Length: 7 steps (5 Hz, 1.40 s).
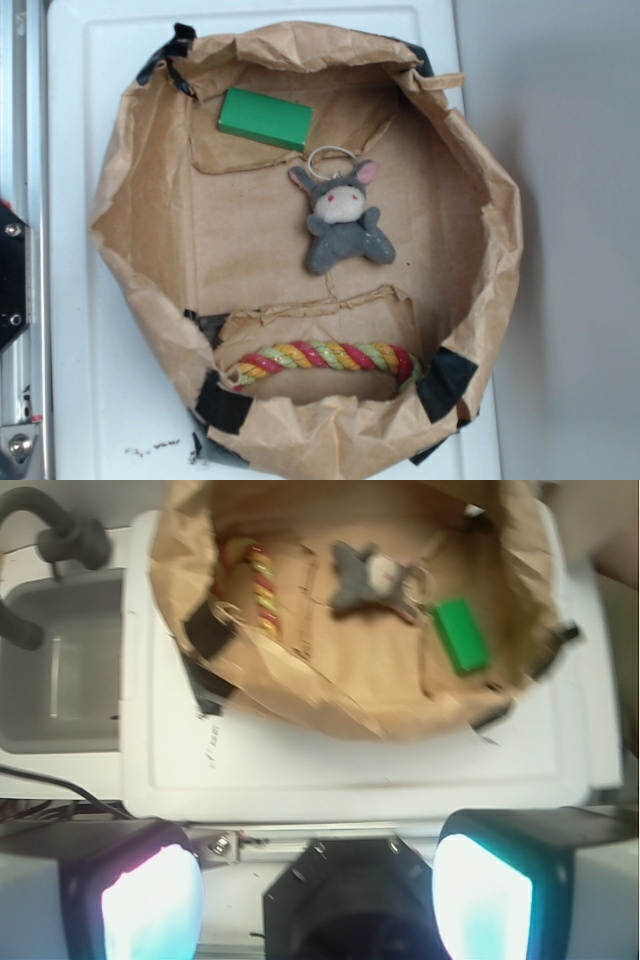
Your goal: Grab the green block.
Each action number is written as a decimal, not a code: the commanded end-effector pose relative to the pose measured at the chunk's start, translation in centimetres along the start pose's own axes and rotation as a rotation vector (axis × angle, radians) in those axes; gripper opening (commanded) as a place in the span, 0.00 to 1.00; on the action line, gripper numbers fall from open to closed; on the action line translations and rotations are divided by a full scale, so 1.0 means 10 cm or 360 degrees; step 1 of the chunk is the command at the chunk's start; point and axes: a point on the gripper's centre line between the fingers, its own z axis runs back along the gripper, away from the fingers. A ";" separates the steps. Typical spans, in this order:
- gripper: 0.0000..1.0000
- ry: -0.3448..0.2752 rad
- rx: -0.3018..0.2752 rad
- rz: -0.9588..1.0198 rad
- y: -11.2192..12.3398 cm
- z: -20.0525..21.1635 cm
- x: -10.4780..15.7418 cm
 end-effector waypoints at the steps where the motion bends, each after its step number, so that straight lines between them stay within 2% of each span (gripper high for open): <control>1: 1.00 -0.0149 -0.0148 -0.0206 0.25 -0.01 0.40; 2: 1.00 -0.0287 -0.0102 -0.0371 0.47 -0.37 0.71; 6: 1.00 -0.0287 -0.0102 -0.0371 0.47 -0.37 0.71; 7: 1.00 -0.0287 -0.0038 -0.0372 0.60 -0.78 0.89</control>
